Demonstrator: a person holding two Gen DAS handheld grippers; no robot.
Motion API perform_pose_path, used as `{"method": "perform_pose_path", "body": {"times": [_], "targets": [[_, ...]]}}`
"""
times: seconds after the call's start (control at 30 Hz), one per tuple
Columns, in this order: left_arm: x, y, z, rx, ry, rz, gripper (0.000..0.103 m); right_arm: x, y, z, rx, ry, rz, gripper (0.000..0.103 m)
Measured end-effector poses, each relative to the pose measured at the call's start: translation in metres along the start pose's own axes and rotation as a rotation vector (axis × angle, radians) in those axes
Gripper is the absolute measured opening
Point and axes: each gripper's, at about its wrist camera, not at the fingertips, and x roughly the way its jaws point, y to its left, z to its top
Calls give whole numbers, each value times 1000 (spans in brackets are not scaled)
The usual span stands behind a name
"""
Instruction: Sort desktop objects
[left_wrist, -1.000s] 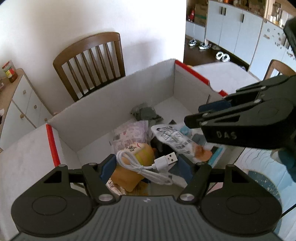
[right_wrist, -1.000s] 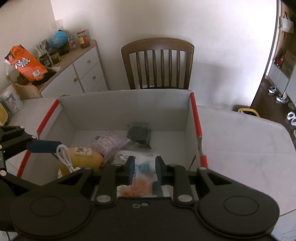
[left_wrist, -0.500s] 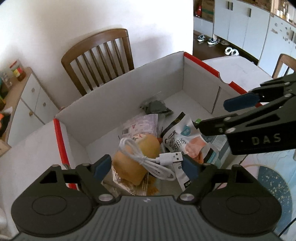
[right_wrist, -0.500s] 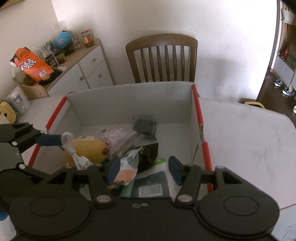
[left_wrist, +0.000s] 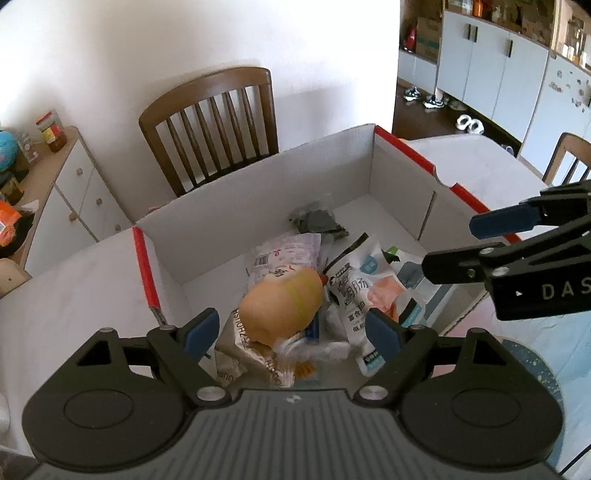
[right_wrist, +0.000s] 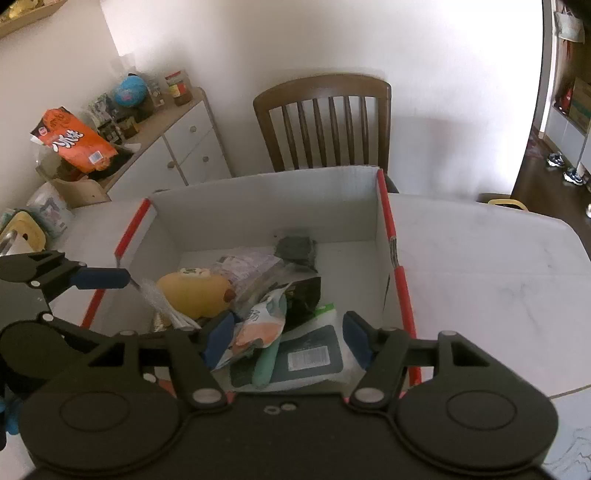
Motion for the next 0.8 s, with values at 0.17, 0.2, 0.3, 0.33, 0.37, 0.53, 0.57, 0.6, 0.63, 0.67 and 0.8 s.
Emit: {"method": "perform_pose_path", "body": {"times": [0.17, 0.2, 0.3, 0.33, 0.37, 0.53, 0.57, 0.6, 0.63, 0.67, 0.8], "targets": [[-11, 0, -1, -19, -15, -10, 91, -15, 2, -2, 7, -19, 4, 69], [-14, 0, -2, -22, -21, -11, 94, -18, 2, -3, 7, -24, 4, 70], [-23, -1, -3, -26, -37, -17, 99, -27, 4, -5, 8, -34, 7, 70], [-25, -1, -3, -26, -41, -17, 99, -29, 4, -5, 7, -37, 9, 71], [-28, -2, -4, -28, -45, -18, 99, -32, 5, -6, 6, -41, 11, 71], [-40, -2, -8, -33, -61, -22, 99, -46, 7, -8, 2, -67, 19, 75], [-42, -3, -9, -35, -68, -17, 99, -49, 7, -9, 5, -70, 20, 75], [-45, -3, -9, -37, -72, -16, 100, -51, 8, -9, 6, -73, 24, 76], [-47, -3, -10, -40, -73, -21, 100, -53, 8, -11, 5, -76, 26, 76], [-49, -3, -11, -43, -76, -25, 100, -55, 9, -12, 4, -79, 24, 77], [-59, -5, -14, -42, -90, -22, 100, -64, 10, -17, 10, -90, 34, 80]]}}
